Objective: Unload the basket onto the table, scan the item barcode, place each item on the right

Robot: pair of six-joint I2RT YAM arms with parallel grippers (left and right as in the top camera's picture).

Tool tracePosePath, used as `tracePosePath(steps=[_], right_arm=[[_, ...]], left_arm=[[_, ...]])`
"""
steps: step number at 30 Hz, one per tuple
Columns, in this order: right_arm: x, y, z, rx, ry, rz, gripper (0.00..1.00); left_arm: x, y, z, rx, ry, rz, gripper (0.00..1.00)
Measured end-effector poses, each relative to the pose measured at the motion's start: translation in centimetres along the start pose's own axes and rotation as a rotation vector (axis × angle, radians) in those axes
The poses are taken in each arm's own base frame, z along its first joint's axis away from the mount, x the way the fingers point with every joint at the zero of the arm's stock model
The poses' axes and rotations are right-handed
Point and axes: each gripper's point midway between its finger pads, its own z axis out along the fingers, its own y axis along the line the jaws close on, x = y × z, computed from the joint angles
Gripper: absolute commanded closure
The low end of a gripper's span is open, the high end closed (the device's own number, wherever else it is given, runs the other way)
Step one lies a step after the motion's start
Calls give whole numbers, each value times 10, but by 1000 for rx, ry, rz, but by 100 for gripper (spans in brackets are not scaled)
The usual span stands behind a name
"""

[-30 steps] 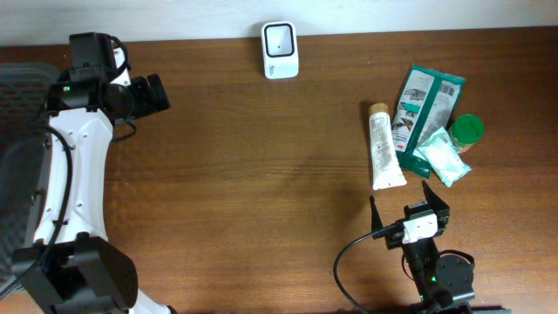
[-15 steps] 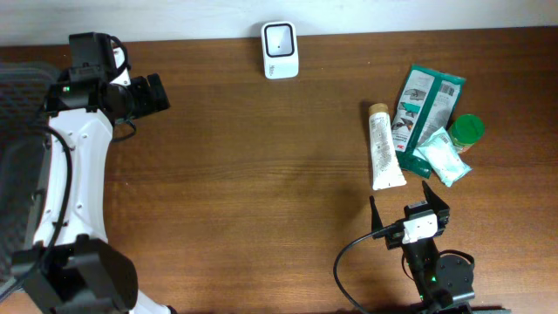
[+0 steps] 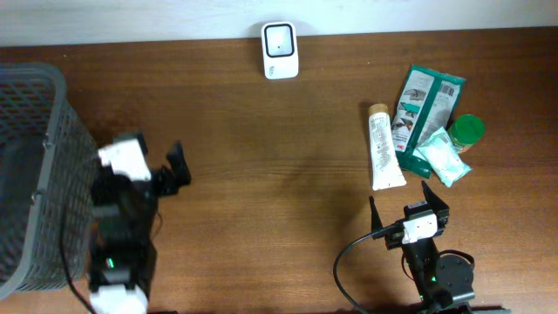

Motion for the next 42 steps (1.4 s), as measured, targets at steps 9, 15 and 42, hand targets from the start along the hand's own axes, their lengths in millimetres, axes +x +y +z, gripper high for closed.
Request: tracePosePath(steps=[9, 15, 42], right_arm=[[0, 0, 0, -1, -1, 0, 2], [0, 0, 0, -2, -1, 0, 2], [0, 0, 0, -3, -1, 0, 2]], left_arm=[[60, -4, -46, 72, -214, 289, 1], [85, 0, -54, 68, -204, 365, 1], [78, -2, -64, 64, -257, 389, 1]])
